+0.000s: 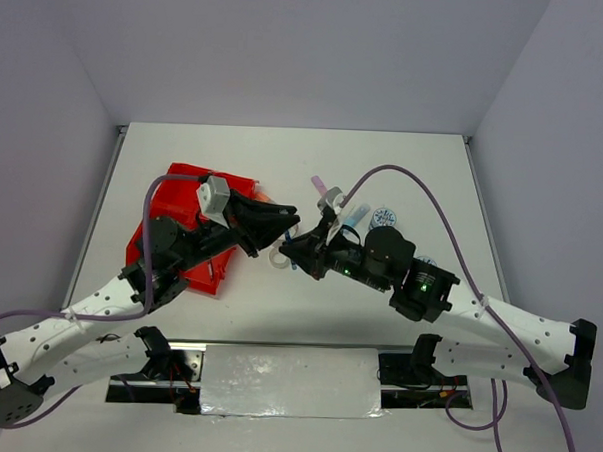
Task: Sort the stationery into containers
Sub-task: Close the pen cap on the pen.
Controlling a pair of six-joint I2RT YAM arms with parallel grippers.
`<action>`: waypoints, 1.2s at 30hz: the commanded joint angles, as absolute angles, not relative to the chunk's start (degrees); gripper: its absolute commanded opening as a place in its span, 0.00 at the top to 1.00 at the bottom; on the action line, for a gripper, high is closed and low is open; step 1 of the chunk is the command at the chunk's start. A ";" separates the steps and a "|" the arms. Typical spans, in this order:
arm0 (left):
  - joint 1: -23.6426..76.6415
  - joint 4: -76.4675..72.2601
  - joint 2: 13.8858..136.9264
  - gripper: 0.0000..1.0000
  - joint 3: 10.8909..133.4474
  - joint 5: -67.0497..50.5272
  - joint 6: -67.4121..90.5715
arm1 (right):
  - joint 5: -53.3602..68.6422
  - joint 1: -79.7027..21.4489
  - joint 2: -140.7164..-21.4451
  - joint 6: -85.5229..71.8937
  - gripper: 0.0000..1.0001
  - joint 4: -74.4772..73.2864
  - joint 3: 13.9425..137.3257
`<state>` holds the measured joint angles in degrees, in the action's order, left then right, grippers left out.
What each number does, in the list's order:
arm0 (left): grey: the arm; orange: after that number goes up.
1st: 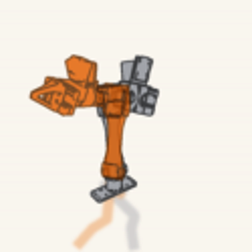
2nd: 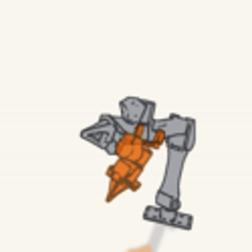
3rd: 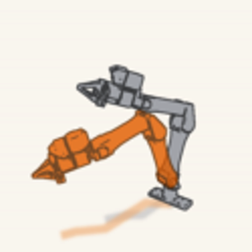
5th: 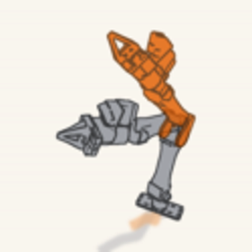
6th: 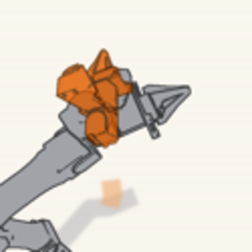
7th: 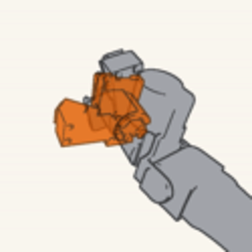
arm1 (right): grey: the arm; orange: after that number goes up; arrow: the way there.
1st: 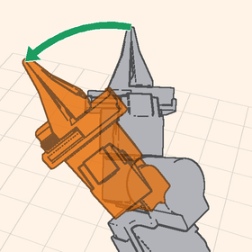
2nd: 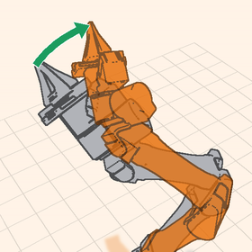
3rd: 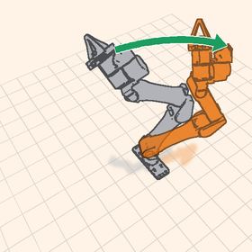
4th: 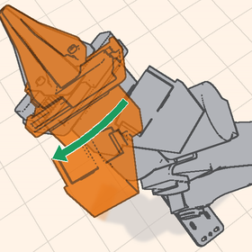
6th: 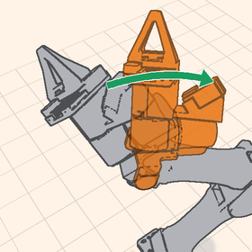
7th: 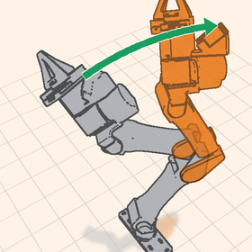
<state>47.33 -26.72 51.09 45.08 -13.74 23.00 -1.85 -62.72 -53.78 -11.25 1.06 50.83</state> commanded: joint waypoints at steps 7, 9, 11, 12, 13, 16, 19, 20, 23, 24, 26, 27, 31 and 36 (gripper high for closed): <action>50.97 -23.03 55.19 1.00 32.97 -21.19 25.84 | -1.14 -59.33 -56.33 -7.38 1.00 15.12 68.11; 51.85 -23.12 54.93 1.00 31.91 -19.60 25.93 | -0.62 -58.63 -56.60 -7.47 1.00 16.08 69.86; 52.03 -23.64 54.58 1.00 30.15 -19.34 26.28 | -0.26 -57.66 -57.21 -7.73 1.00 16.26 71.36; 52.03 -23.82 54.49 1.00 29.71 -19.25 26.71 | 1.04 -57.48 -57.56 -7.73 1.00 16.26 72.93; 52.03 -24.34 54.49 1.00 28.75 -19.68 26.98 | 1.14 -57.39 -58.18 -7.65 1.00 16.26 73.65; 52.47 -24.96 54.49 1.00 27.25 -19.69 27.77 | 1.76 -56.69 -59.58 -7.30 1.00 16.17 76.72; 52.56 -24.79 54.49 1.00 25.84 -18.99 28.30 | 1.93 -56.52 -60.55 -6.59 1.00 15.29 80.15; 52.47 -24.61 54.41 1.00 25.67 -18.46 28.82 | 2.19 -56.51 -60.73 -7.03 1.00 15.21 80.94; 52.56 -20.94 52.74 1.00 27.15 -14.60 29.26 | 5.79 -56.69 -61.35 -7.91 1.00 14.77 78.77; 52.47 -19.18 51.78 1.00 28.12 -12.59 29.53 | 6.67 -56.69 -61.17 -8.08 1.00 14.77 77.01; 52.56 -12.09 47.74 1.00 31.80 -4.60 30.31 | 8.87 -56.69 -60.56 -9.57 1.00 15.64 70.62; 52.56 -9.00 46.51 0.88 35.12 -1.00 30.76 | 9.57 -56.69 -60.82 -10.10 1.00 16.34 68.58; 52.47 3.57 39.14 0.13 43.49 19.44 33.57 | 10.63 -56.78 -63.54 -14.05 1.00 19.24 60.66; 52.47 29.22 34.02 0.01 59.80 45.31 46.65 | 9.41 -56.69 -70.46 -18.44 1.00 23.81 56.07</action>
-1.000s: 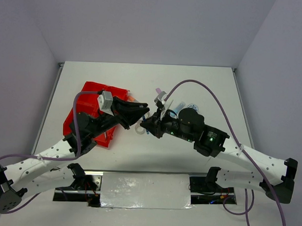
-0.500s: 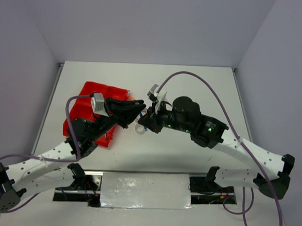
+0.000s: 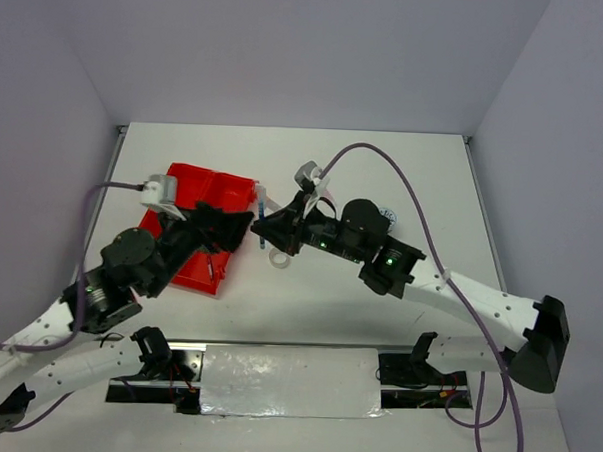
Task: Sort the stationery into containers
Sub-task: Close the pen cap on the pen, then place the pen in the storage box.
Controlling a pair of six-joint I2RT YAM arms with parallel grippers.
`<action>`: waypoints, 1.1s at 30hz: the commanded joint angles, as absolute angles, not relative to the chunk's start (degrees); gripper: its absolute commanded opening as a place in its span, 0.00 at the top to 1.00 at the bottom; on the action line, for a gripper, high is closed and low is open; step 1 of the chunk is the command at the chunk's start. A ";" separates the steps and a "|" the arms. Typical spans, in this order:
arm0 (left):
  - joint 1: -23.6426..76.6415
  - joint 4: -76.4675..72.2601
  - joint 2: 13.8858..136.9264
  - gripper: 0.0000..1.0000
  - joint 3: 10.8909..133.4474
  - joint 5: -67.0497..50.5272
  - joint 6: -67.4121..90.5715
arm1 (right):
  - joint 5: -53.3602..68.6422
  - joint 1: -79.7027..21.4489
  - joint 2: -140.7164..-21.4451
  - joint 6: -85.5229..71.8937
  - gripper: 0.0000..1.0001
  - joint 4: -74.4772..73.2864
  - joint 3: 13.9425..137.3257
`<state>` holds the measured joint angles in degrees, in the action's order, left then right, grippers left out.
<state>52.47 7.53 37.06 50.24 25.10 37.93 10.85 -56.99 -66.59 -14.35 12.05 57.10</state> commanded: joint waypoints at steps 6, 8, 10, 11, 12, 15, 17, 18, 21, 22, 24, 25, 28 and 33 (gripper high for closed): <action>52.47 52.00 32.61 0.01 73.03 60.02 52.39 | 1.69 -57.83 -88.92 -29.06 1.00 24.08 67.64; 52.47 53.69 32.96 0.01 74.35 60.03 48.97 | -2.87 -58.36 -96.37 -31.45 1.00 22.95 71.44; 52.56 56.50 33.48 0.01 75.14 59.85 45.71 | -6.49 -59.24 -103.23 -34.36 1.00 18.75 78.37; 52.47 57.12 33.49 0.01 74.97 59.51 44.31 | -9.81 -59.59 -105.53 -34.97 1.00 16.81 80.92; 52.47 56.78 33.23 0.01 74.36 59.07 40.90 | -11.58 -59.94 -107.47 -36.37 1.00 15.05 85.82; 52.47 56.08 30.77 0.01 69.28 57.04 37.71 | -14.58 -60.21 -117.03 -37.44 1.00 4.53 95.51; 52.56 55.29 27.61 0.01 66.11 58.08 38.14 | -15.12 -60.29 -119.78 -38.05 1.00 1.51 100.17; 52.56 54.85 26.47 0.01 63.05 58.97 39.01 | -15.20 -60.38 -121.36 -38.23 1.00 0.71 100.37; 52.47 53.01 22.25 0.01 58.12 59.95 39.47 | -14.33 -60.73 -123.13 -38.41 0.98 0.45 99.67; 52.47 50.74 20.76 0.01 57.49 59.42 38.42 | -14.50 -60.91 -123.22 -38.23 0.98 0.35 99.41; 52.47 49.40 19.78 0.01 56.43 58.01 36.48 | -14.94 -61.17 -122.96 -38.23 0.97 0.53 97.57; 52.47 49.57 19.69 0.01 56.25 57.92 36.39 | -14.68 -61.35 -122.87 -38.41 0.97 0.96 95.91; 52.47 49.83 20.21 0.01 56.07 57.83 36.39 | -13.01 -62.05 -122.69 -39.02 0.95 2.11 94.22; 51.95 49.92 21.53 0.01 55.81 56.69 36.47 | -14.23 -64.33 -122.43 -37.62 0.89 0.97 93.96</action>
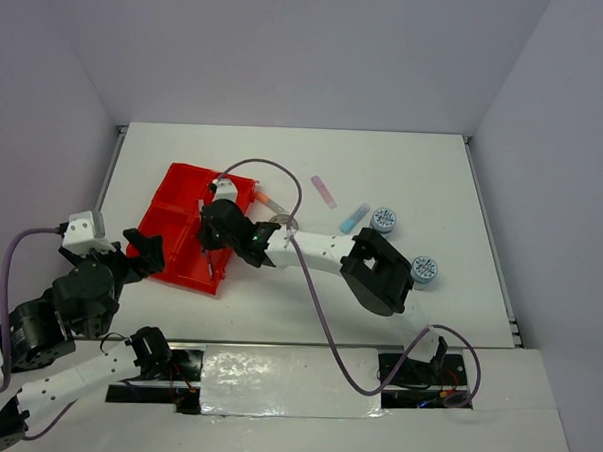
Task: Sort the stationery into containers
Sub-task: Place the pen in the storage box.
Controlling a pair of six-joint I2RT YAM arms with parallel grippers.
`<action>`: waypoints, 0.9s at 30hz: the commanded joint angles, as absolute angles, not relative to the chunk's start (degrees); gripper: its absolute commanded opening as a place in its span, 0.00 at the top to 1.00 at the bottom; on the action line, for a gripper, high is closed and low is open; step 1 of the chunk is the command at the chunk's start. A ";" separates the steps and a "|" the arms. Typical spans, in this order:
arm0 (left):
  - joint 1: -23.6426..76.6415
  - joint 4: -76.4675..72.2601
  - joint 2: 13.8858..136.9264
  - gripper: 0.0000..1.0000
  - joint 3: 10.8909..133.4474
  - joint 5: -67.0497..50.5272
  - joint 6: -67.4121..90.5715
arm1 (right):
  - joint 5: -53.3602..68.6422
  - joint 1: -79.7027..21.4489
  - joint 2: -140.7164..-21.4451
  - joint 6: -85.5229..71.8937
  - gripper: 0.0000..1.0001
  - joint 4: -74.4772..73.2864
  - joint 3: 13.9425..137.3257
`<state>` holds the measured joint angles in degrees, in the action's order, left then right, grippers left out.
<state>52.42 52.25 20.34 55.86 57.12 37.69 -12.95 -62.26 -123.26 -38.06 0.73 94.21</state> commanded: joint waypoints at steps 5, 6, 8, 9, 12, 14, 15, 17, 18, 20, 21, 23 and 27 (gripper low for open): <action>51.07 48.69 21.71 0.01 55.28 55.73 35.33 | -14.68 -64.95 -122.34 -38.23 0.87 0.44 92.64; 50.98 48.34 21.62 0.01 55.11 55.46 34.90 | -14.85 -64.95 -122.52 -38.23 0.87 0.44 92.64; 50.71 47.90 21.71 0.01 54.85 55.11 34.63 | -15.20 -65.04 -122.43 -38.49 0.87 0.44 92.46; 50.54 47.64 21.71 0.01 54.76 54.76 34.19 | -14.94 -64.95 -122.26 -38.41 0.87 0.44 92.20; 50.19 47.11 22.06 0.01 54.49 54.32 33.75 | -14.77 -64.95 -121.82 -37.88 0.76 0.35 92.55; 49.92 46.93 22.32 0.01 54.40 54.23 33.49 | -14.85 -64.95 -121.55 -37.10 0.68 -1.05 93.16; 49.83 46.85 22.41 0.01 54.32 53.97 33.40 | -14.24 -64.95 -121.03 -36.83 0.61 -0.71 93.16; 49.48 46.58 22.59 0.01 54.23 53.70 33.22 | -13.28 -64.95 -120.06 -35.69 0.54 -0.27 92.99; 49.48 46.32 22.59 0.01 54.05 53.44 32.96 | -12.84 -64.95 -118.75 -35.16 0.46 -0.26 92.90; 49.22 45.88 22.76 0.01 54.05 53.26 32.61 | -12.48 -64.95 -117.17 -34.28 0.39 -0.18 92.37; 49.22 45.88 22.76 0.01 53.97 53.17 32.61 | -12.48 -64.95 -115.33 -34.19 0.38 0.26 92.11; 48.87 45.88 22.76 0.01 53.96 53.09 32.61 | -12.39 -64.95 -113.39 -33.40 0.34 1.84 91.32; 48.52 45.70 22.41 0.01 53.88 53.09 32.52 | -14.41 -64.86 -108.20 -32.52 0.34 1.32 90.09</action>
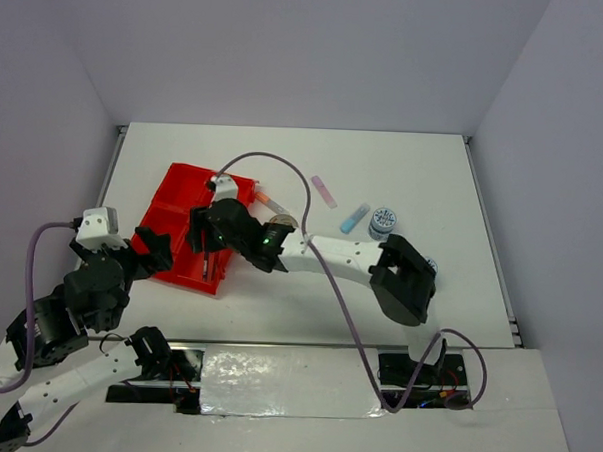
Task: Sort the stationery into containers
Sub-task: Place the pen in the storage box.
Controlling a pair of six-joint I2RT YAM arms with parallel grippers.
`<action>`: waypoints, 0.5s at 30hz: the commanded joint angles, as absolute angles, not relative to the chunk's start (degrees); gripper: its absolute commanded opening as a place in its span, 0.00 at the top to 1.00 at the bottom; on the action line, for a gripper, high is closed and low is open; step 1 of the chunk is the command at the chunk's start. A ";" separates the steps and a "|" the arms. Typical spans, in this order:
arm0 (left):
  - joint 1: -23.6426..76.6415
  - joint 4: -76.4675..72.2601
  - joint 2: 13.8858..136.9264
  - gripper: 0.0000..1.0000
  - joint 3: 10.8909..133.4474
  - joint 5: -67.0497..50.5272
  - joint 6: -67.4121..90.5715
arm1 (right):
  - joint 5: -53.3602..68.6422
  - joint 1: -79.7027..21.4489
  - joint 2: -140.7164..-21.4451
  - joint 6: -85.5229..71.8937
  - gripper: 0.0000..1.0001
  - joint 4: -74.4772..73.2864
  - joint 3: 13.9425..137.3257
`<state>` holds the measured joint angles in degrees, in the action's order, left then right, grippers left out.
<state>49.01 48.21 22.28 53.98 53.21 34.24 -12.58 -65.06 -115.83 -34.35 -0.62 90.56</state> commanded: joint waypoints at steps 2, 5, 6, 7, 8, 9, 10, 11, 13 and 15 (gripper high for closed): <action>48.43 45.88 22.15 0.01 53.96 53.35 32.78 | -16.68 -64.51 -103.39 -31.73 0.34 1.58 86.24; 48.34 45.79 22.15 0.01 53.62 53.35 32.70 | -18.19 -61.80 -96.27 -30.24 0.30 1.86 78.68; 48.34 45.44 22.41 0.01 53.53 53.18 32.61 | -18.19 -60.74 -94.94 -30.15 0.29 0.45 77.44; 48.34 45.35 22.67 0.01 53.44 53.09 32.52 | -18.28 -58.56 -93.79 -30.06 0.29 -2.00 76.04; 48.25 45.35 22.94 0.01 53.61 53.09 32.69 | -19.93 -57.58 -91.43 -30.06 0.28 -5.94 75.24; 47.99 45.53 23.64 0.01 53.70 53.09 32.70 | -21.00 -56.61 -90.19 -29.71 0.11 -7.37 73.06; 47.73 45.70 23.90 0.01 53.70 53.17 32.87 | -21.88 -54.86 -87.65 -29.53 0.01 -8.77 71.82; 47.55 45.62 24.43 0.01 53.70 52.91 32.70 | -23.36 -53.97 -86.32 -30.23 0.00 -11.57 70.68; 46.15 44.65 25.13 0.01 53.70 52.04 32.35 | -24.26 -52.13 -83.60 -30.50 0.00 -12.74 65.85; 43.61 43.77 26.88 0.01 53.79 49.14 32.34 | -26.09 -49.84 -79.47 -30.85 0.00 -14.05 61.55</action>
<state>46.37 47.29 24.53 53.95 52.01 34.02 -21.61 -51.09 -84.09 -30.81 -7.99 66.11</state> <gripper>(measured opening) 0.993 0.994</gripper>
